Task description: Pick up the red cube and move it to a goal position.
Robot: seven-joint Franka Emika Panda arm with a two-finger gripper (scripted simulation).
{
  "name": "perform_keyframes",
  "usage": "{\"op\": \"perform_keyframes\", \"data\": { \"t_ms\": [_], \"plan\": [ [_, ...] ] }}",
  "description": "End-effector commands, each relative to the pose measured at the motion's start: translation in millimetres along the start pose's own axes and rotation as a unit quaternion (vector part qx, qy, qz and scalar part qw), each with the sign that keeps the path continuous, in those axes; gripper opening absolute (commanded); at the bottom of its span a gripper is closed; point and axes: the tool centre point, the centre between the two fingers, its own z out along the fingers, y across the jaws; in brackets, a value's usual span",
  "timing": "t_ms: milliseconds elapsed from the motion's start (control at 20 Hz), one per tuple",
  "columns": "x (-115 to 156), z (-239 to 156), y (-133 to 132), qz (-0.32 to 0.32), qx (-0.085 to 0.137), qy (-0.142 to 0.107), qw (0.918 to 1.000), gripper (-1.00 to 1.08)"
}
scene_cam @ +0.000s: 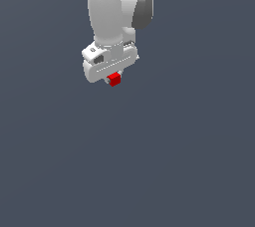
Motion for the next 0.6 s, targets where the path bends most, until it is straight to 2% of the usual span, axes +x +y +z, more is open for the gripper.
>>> {"op": "perform_keyframes", "data": {
  "t_ms": [0, 550],
  "plan": [
    [-3, -26, 3, 0.0, 0.0, 0.0, 1.0, -1.0],
    [-9, -107, 14, 0.0, 0.0, 0.0, 1.0, -1.0]
  ]
}}
